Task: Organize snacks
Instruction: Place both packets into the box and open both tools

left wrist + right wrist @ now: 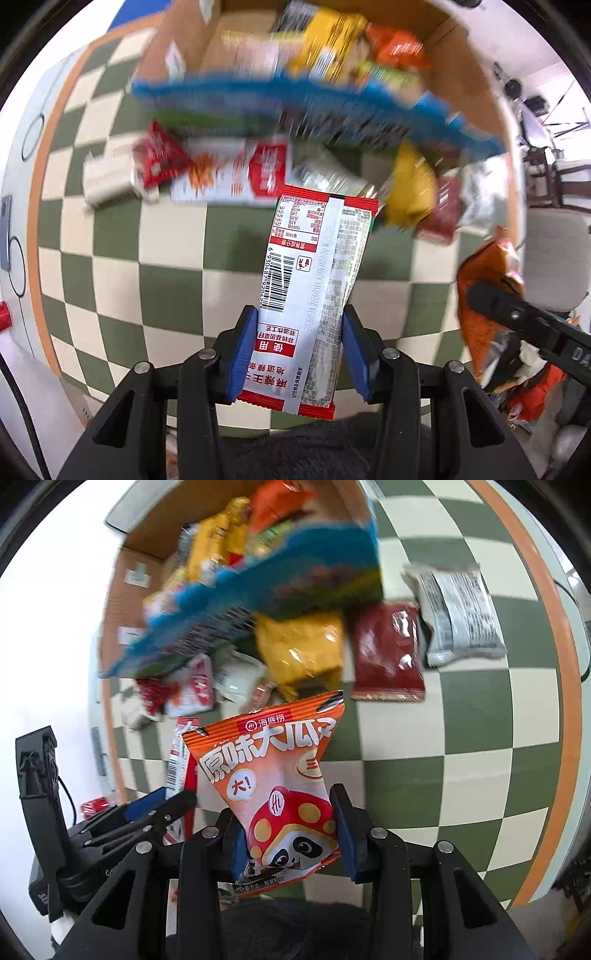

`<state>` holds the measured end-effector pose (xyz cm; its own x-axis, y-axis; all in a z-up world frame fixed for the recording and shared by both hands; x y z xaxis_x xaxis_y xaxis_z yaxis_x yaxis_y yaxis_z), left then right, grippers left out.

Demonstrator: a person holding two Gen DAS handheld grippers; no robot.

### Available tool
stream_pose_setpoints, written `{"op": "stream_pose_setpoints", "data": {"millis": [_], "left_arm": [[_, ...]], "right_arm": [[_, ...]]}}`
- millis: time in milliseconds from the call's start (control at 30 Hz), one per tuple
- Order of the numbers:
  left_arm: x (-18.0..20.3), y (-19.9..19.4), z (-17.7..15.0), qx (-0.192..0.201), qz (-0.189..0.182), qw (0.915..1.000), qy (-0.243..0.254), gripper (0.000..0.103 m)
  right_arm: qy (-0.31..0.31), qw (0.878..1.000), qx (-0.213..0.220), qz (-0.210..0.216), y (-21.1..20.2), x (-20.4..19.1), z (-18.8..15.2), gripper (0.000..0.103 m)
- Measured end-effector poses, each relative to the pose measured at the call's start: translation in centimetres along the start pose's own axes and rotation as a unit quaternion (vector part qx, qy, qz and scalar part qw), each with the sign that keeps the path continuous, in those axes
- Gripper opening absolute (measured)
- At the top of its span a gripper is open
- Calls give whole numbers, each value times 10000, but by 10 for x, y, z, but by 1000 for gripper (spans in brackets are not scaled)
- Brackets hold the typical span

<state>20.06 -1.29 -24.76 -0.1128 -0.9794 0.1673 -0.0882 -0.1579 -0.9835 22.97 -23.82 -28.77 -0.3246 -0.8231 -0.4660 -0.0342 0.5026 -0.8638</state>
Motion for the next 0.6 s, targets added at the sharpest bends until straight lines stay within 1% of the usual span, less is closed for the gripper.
{"op": "stream_pose_setpoints", "data": {"millis": [133,200,233,333,400,467,500,600], "left_arm": [[16,-50,31,504,-274,9984,-13,43],[20,-70,47,721,-351,9968,9,43],[24,-80,62,833,-366,9959,27,43],[31,-94,106,1086,-205,9938,106,43],[29,-101,135,1163,-85,9931,91,43],[21,-103,159,1165,-10,9932,65,43],[18,-101,178,1154,88,9933,53,43],[8,-90,211,1128,294,9932,23,43]], "right_arm": [[-95,9992,257,300,-44,-13,9,42],[-125,9981,423,430,-66,-21,18,42],[-137,9975,510,479,-77,-25,26,42],[-185,9954,801,495,-106,-37,52,42],[-157,9944,941,449,-117,-42,72,42],[-76,9939,1026,390,-120,-46,95,42],[-38,9939,1047,349,-120,-47,105,42],[144,9943,1033,205,-113,-49,139,42]]}}
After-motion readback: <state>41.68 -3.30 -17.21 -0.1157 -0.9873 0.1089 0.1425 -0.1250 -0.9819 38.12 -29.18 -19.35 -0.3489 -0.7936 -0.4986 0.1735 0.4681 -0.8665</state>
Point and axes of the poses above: each gripper's, at about its wrist camera, not at the fingertips, and y roughly the way its jaws point, x to its right, z to its top, the point moved 1 cm from there along y, roughly the way its jaws point, and after that the axes turned 1 degree about y, right-handed, at the moved point
